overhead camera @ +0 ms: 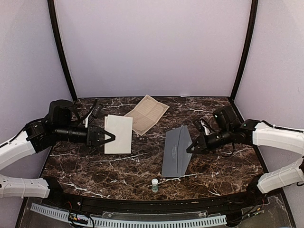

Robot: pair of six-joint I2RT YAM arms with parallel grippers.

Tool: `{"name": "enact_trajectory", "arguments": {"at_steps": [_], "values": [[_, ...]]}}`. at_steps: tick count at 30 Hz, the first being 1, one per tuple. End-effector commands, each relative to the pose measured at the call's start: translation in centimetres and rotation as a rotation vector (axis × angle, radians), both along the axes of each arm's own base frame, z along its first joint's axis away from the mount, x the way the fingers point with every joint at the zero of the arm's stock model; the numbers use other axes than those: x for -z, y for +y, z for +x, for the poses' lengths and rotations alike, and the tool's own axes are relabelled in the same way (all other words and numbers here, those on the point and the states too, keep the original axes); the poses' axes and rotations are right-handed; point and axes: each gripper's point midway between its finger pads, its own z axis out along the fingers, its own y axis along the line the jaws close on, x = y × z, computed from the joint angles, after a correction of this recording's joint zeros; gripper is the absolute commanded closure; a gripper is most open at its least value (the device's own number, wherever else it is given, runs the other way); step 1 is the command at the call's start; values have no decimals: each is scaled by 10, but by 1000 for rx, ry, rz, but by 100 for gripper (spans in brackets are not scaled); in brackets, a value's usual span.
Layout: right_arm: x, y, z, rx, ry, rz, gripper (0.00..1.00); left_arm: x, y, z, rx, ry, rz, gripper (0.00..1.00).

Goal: Place the letter into the envelope and seal it
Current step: Place the envelope at the center of the board, then adjust the letter.

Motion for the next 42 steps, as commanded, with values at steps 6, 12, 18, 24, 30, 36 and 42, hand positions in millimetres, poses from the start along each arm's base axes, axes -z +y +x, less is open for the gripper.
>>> {"name": "enact_trajectory", "arguments": {"at_steps": [6, 12, 18, 24, 30, 36, 42], "values": [[34, -7, 7, -4, 23, -165, 100, 7, 1, -22, 41, 92, 8, 100], [58, -19, 22, 46, 36, -303, 95, 5, -8, -34, 75, 100, 7, 100], [55, -22, 37, 105, -17, -326, 73, 6, -13, -39, 86, 96, 26, 100], [25, -38, 51, 194, -120, -360, 53, -2, -22, -48, 114, 92, 13, 100], [-65, -15, 29, 61, -300, -81, 32, -10, -50, -79, 281, 96, 0, 100], [-140, 18, -40, -215, -342, 291, 25, -19, -90, -123, 486, 74, 24, 100], [-164, 44, -90, -385, -335, 428, 22, -24, -120, -149, 614, 64, 37, 100]]}}
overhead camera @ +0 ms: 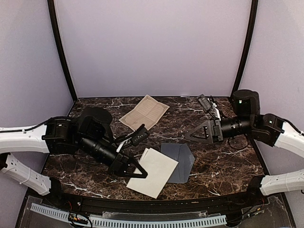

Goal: Place the letter into the envelope and seal it
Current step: Adjust the letter.

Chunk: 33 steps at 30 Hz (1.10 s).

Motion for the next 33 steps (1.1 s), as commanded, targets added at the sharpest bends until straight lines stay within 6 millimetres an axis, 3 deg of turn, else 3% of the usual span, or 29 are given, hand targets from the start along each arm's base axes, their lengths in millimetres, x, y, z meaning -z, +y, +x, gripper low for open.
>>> {"name": "enact_trajectory", "arguments": {"at_steps": [1, 5, 10, 13, 18, 20, 22, 24, 27, 29, 33], "values": [[-23, 25, -44, -201, -7, 121, 22, -18, -16, -15, 94, -26, -55, 100], [-17, 49, -76, -316, 6, 115, 21, -18, -22, -18, 117, -25, -54, 100], [-7, 70, -95, -393, 13, 80, 29, -16, -23, -18, 118, -23, -44, 100], [-6, 77, -100, -419, 16, 91, 52, -15, -23, -18, 115, -22, -41, 100], [-2, 82, -94, -385, 9, 85, 100, -14, -23, -15, 94, -36, -36, 100], [-2, 81, -89, -349, -6, 87, 100, -15, -23, -9, 60, -63, -41, 85], [-7, 78, -82, -292, -36, 101, 100, -19, -22, 4, -17, -108, -52, 52], [-17, 73, -73, -224, -63, 141, 100, -27, -20, 21, -121, -157, -76, 41], [-45, 62, -59, -101, -118, 269, 100, -52, -14, 49, -308, -204, -183, 35], [-62, 52, -50, -22, -150, 357, 100, -59, -5, 60, -405, -201, -260, 30], [-88, 34, -29, 143, -208, 466, 100, -94, 12, 65, -504, -162, -467, 25]]}}
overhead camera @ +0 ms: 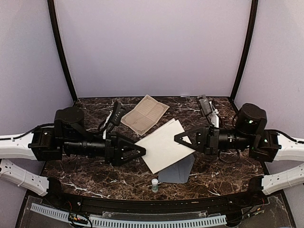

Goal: Place the letter into the envelope and seal it
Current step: Adjust the letter.

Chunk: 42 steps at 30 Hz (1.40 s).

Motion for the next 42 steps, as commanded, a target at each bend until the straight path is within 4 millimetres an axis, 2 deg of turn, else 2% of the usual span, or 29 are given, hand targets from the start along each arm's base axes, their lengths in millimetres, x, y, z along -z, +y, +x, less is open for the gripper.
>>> {"name": "enact_trajectory", "arguments": {"at_steps": [1, 5, 11, 17, 19, 24, 29, 31, 34, 40, 42], "values": [[-52, -18, 34, 234, -50, 228, 100, -53, 11, 20, -154, 5, -288, 24], [-74, -20, 38, 260, -67, 318, 100, -63, 6, 15, -116, 41, -356, 23], [-86, -11, 36, 223, -73, 368, 100, -71, -8, 7, -58, 74, -427, 31], [-85, -9, 34, 206, -49, 381, 100, -80, -11, 9, -61, 52, -466, 50], [-82, -10, 34, 209, -39, 386, 100, -81, -11, 10, -68, 48, -474, 61], [-75, -14, 36, 228, -20, 372, 100, -82, -10, 9, -61, 43, -483, 75], [-68, -14, 36, 231, -7, 346, 100, -81, -14, 7, -44, 42, -464, 96], [-65, -16, 37, 239, -4, 333, 99, -80, -13, 8, -52, 39, -454, 100], [-59, -23, 37, 259, 7, 307, 88, -77, -8, 6, -49, 30, -444, 100], [-45, -46, 45, 361, -4, 209, 41, -48, 2, 3, -63, 40, -328, 100], [-40, -56, 49, 410, -14, 154, 30, -36, 3, -2, -36, 42, -272, 100]]}}
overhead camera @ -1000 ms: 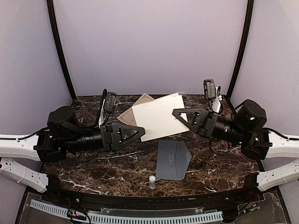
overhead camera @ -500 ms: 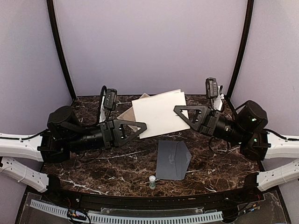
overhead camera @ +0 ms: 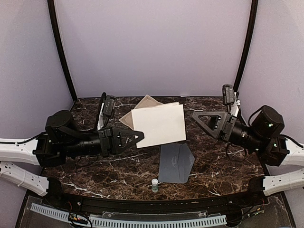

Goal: Place the letter into the envelope and seal it
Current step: Adjust the letter.

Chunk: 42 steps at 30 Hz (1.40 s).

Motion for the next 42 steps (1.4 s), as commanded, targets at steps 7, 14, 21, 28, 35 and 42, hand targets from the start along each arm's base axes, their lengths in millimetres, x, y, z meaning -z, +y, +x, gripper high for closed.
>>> {"name": "enact_trajectory", "arguments": {"at_steps": [7, 14, 21, 28, 35, 42], "values": [[32, -27, 13, 127, -22, -406, 13, 64, -4, -43, 259, -8, 325, 100], [47, 4, -16, -154, -59, -622, 21, 79, -14, -66, 446, -6, 460, 100], [71, 35, -61, -502, -6, -649, 29, 85, -19, -74, 524, -10, 525, 100], [84, 47, -88, -638, 32, -584, 29, 86, -19, -77, 550, -11, 525, 100], [100, 56, -105, -695, 65, -579, 40, 88, -22, -78, 569, -27, 533, 100], [100, 57, -104, -684, 75, -576, 79, 91, -26, -74, 560, -39, 544, 100]]}}
